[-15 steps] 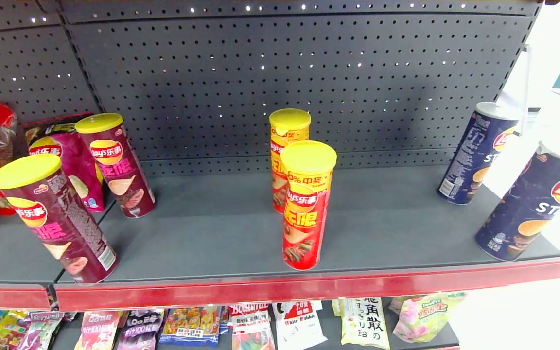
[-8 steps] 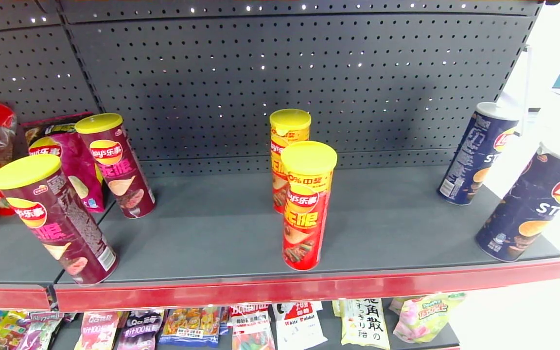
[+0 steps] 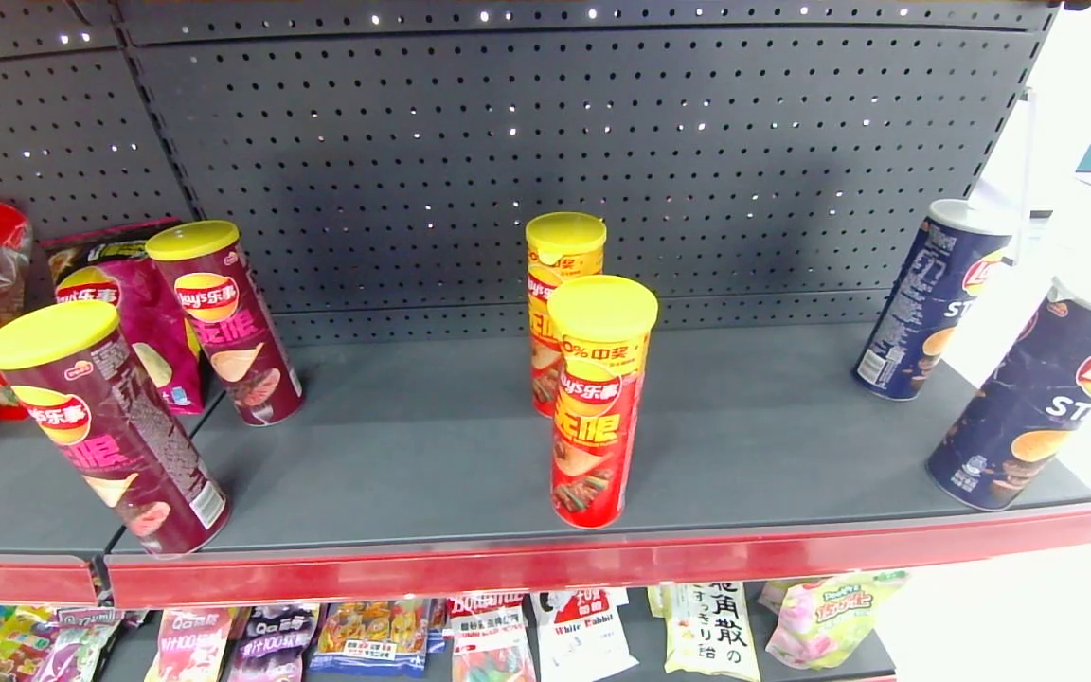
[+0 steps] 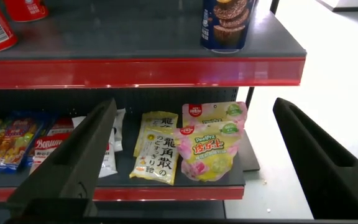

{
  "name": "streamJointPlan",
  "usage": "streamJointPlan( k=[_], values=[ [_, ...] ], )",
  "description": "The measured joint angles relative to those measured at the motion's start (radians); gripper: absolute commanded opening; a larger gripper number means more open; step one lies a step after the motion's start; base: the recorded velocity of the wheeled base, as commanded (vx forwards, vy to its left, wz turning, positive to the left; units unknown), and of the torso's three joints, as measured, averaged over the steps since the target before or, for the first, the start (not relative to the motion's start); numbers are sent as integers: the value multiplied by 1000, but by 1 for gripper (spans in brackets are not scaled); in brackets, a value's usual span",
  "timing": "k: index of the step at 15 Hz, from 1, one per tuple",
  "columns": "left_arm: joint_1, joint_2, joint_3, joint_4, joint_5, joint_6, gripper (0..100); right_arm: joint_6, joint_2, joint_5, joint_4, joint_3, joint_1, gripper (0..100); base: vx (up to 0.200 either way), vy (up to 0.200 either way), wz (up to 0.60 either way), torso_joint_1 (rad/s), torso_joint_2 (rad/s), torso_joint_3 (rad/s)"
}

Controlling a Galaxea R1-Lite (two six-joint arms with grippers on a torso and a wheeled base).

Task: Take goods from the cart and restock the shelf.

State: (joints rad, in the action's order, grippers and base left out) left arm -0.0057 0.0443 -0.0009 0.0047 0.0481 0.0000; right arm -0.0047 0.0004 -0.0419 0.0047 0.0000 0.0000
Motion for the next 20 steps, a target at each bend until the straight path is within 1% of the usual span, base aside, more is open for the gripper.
streamJointPlan(
  k=[2,4,5,7,8,11,14,15,17,19,20],
  values=[
    [3,-26,0,-1,-29,0,100,-4,0,0,-1,0,0,100,0,0,0,0,0,0],
    [4,-37,0,-1,-40,0,100,-1,3,-14,-6,-8,0,100,0,0,0,0,0,0],
    [4,-40,0,-1,-40,0,100,3,12,-35,-10,-39,2,100,0,0,0,0,0,0],
    [4,-41,1,-1,-40,0,100,9,57,-125,-16,-150,16,100,0,0,0,0,0,0],
    [4,-42,1,0,-40,0,100,9,85,-156,-15,-181,22,100,0,0,0,0,0,0],
    [4,-43,1,0,-40,0,100,8,241,-181,-21,-268,30,100,0,0,0,0,0,0],
    [4,-43,1,0,-41,0,100,11,521,-189,-28,-438,59,100,0,0,0,0,0,0],
    [4,-43,1,0,-41,0,100,13,619,-190,-30,-492,93,100,0,0,0,0,0,0],
    [4,-43,1,0,-41,0,100,16,778,-193,-30,-570,235,100,0,0,0,0,0,0],
    [4,-43,1,0,-40,0,100,19,893,-193,-30,-605,373,100,0,0,0,0,0,0],
    [4,-43,1,0,-41,0,100,22,944,-193,-30,-613,419,100,0,0,0,0,0,0]
  ],
)
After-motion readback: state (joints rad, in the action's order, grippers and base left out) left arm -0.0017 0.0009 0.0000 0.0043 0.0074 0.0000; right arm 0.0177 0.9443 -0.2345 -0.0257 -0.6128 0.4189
